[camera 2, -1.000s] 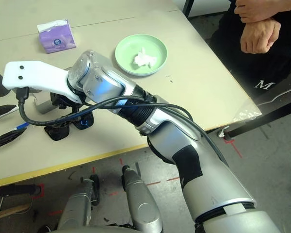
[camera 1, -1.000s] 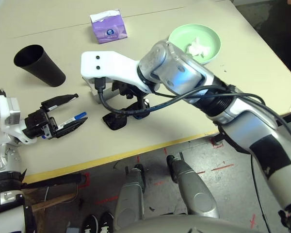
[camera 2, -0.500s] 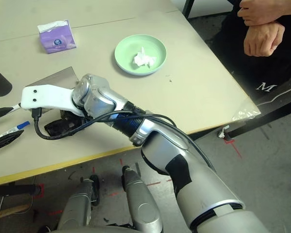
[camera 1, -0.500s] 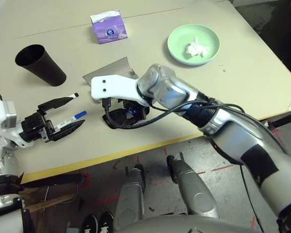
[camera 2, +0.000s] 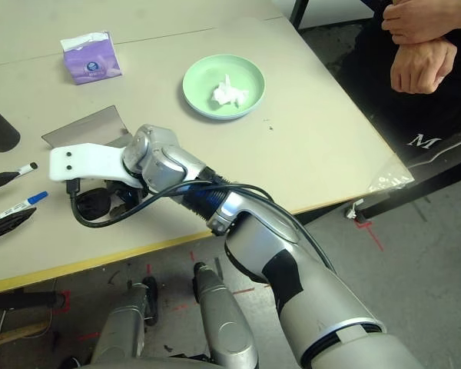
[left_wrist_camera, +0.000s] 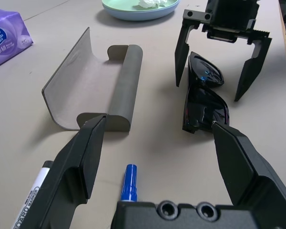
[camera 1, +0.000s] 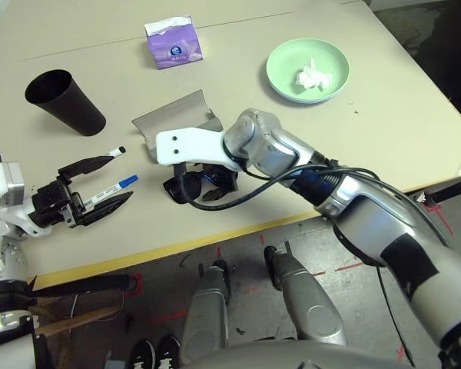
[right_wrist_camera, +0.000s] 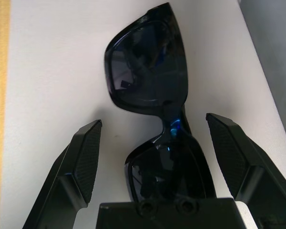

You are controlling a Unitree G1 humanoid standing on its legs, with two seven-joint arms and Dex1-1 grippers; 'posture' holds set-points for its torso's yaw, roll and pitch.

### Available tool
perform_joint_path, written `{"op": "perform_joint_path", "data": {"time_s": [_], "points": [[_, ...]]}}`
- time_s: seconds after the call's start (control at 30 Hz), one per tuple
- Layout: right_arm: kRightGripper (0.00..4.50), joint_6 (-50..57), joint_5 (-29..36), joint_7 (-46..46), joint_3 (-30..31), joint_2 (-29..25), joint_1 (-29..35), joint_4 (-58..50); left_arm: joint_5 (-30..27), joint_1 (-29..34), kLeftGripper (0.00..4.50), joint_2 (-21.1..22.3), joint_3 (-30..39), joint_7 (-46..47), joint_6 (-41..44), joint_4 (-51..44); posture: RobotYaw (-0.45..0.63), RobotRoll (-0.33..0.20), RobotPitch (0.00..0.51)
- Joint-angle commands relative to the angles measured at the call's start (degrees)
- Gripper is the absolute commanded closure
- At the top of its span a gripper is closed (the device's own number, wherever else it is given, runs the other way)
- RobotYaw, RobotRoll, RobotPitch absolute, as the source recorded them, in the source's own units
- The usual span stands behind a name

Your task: Organize and tidy the items on the table.

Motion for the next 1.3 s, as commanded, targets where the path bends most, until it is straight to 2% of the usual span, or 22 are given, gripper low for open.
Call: {"op": "perform_joint_path", "data": {"time_s": [0.03,0.53,0.63,0.9,1.0,1.03,1.3], "points": [[0.04,-0.8,-0.8,1.1,0.6,0.2,0.9,-1.8,0.1,0.6,0.00,-0.2,0.1,-0.4,-0.3,0.0,-0.16,0.000,0.288],[0.04,-2.6,-2.0,0.9,-0.8,2.1,0.4,-0.5,0.1,1.4,0.00,-0.4,0.5,-0.2,-0.4,-0.2,-0.14,0.000,0.287],[0.61,-2.7,-2.1,1.3,-0.8,2.3,0.4,-0.7,0.0,1.4,0.00,-0.5,0.5,-0.2,-0.4,-0.2,-0.14,0.000,0.288],[3.48,-2.4,-2.1,2.3,-0.8,1.8,0.9,-1.7,0.0,1.5,0.00,-0.7,0.4,-0.1,-0.3,-0.5,-0.15,0.000,0.289],[4.28,-2.0,-2.3,3.1,-1.0,1.5,1.2,-2.7,-0.1,1.5,0.00,-0.7,0.4,0.0,-0.3,-0.8,-0.15,0.000,0.288],[4.46,-1.8,-2.4,3.4,-1.1,1.5,1.3,-3.1,-0.1,1.5,0.00,-0.7,0.4,0.1,-0.2,-0.9,-0.15,0.000,0.287],[4.49,-0.7,-2.4,4.8,-1.2,0.9,1.8,-5.0,-0.2,1.6,0.00,-0.9,0.3,0.6,0.2,-2.0,-0.15,0.000,0.291]]}}
